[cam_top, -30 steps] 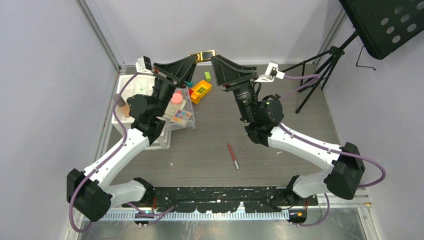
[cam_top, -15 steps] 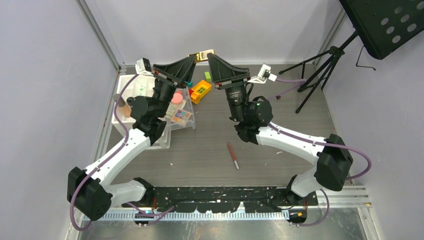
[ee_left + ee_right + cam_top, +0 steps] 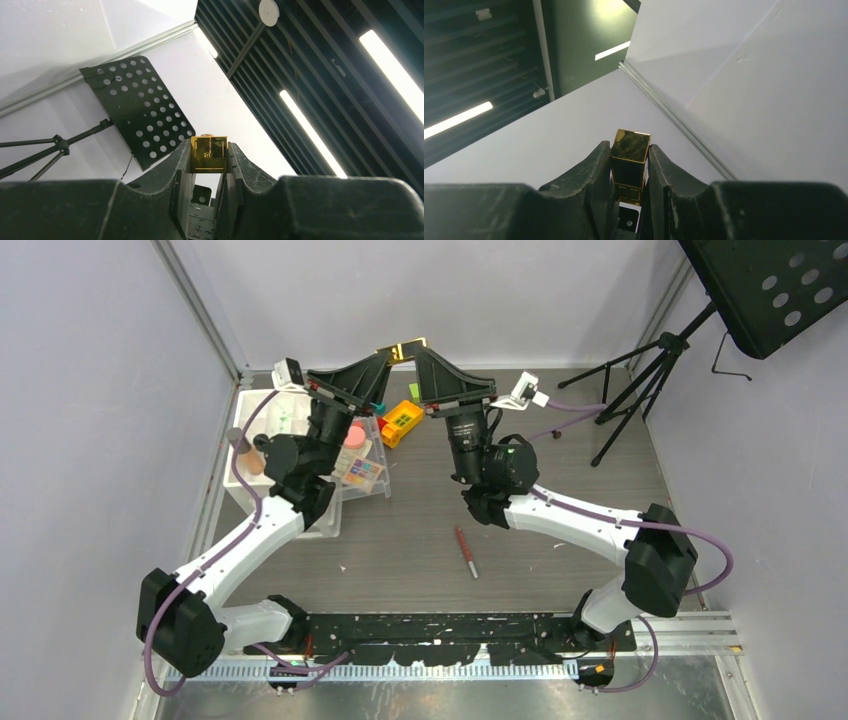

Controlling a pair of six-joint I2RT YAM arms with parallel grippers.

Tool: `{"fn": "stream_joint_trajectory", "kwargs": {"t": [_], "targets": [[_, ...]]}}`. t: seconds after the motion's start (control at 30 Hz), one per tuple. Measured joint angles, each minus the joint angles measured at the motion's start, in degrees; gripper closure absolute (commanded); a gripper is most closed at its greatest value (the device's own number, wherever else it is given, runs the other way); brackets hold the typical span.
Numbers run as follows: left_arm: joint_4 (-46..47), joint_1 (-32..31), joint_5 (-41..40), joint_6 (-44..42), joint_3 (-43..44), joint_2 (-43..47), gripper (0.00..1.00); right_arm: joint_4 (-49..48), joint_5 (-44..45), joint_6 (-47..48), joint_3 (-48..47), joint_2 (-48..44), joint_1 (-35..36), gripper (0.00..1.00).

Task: Organize the makeup
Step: Place the lipstick in the storage box.

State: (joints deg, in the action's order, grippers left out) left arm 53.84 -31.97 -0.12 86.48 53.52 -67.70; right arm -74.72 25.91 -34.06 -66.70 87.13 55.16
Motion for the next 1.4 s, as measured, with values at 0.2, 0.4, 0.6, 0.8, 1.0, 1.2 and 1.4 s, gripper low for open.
{"fn": "stream_joint_trajectory", "kwargs": {"t": [0.2, 0.4, 0.6, 0.8, 1.0, 1.2, 1.4], "targets": [[0.87, -0.09, -0.09, 0.13, -0.83, 0.0, 0.42, -0.09, 0.63, 1.49, -0.04, 0.15, 0.04, 0.99], [1.66, -0.55, 1.55, -0.26, -0.98, 0.0, 0.02, -0.11, 1.14, 3.39, -0.04, 0.15, 0.04, 0.99], [0.31, -0.55, 1.84, -2.19, -0.98, 0.52, 0.0, -0.33, 1.68, 5.35, 0.63, -0.17, 0.04, 1.0], [-18.18, -0.55, 3.69, -14.78, 3.32, 5.64, 0.0, 1.81, 3.74, 11.02, 3.06, -3.32, 0.04, 1.0], [-44.72, -0.72, 1.7, -35.54, 18.86, 11.04, 0.0, 5.29, 6.64, 20.59, 4.33, -8.7, 0.04, 1.0], [-67.82, -0.81, -8.37, -54.23, 31.32, 12.22, 0.0, 14.91, 7.67, 29.86, 2.51, -10.25, 0.04, 1.0], [-89.09, -0.81, -20.2, -66.27, 43.82, 8.22, 0.0, 35.63, 2.86, 32.89, -5.99, -8.85, 0.02, 1.0]]}}
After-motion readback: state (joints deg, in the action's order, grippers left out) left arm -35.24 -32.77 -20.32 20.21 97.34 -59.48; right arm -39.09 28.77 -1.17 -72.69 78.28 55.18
